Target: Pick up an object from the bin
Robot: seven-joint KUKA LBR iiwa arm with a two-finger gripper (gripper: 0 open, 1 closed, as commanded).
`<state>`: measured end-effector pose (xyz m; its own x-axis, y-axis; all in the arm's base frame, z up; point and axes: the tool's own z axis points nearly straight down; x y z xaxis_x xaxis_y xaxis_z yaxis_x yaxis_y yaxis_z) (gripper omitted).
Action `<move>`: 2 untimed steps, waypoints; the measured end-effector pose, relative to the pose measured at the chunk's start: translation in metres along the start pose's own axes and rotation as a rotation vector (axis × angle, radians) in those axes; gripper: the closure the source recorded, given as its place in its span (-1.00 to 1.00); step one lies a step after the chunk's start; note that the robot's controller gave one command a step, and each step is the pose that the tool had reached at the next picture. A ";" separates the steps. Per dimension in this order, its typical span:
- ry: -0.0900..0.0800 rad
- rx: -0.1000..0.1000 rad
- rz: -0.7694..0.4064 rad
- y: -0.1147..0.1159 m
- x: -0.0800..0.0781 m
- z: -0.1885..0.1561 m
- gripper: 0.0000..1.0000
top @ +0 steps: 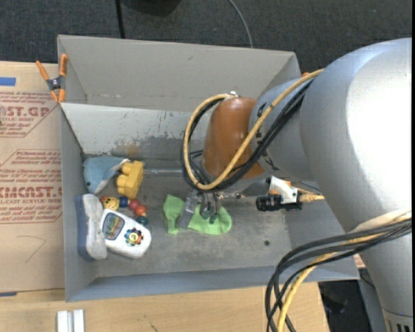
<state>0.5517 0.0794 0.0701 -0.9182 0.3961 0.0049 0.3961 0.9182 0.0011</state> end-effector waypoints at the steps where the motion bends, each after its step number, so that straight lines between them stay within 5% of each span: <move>1: 0.000 0.000 0.000 0.000 0.000 0.000 1.00; 2: 0.000 0.000 0.000 0.000 0.000 0.000 1.00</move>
Offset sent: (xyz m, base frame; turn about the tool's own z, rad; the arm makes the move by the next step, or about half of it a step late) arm 0.0000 0.0000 0.0000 0.0000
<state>0.5517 0.0794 0.0701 -0.9183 0.3960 0.0049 0.3960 0.9183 0.0011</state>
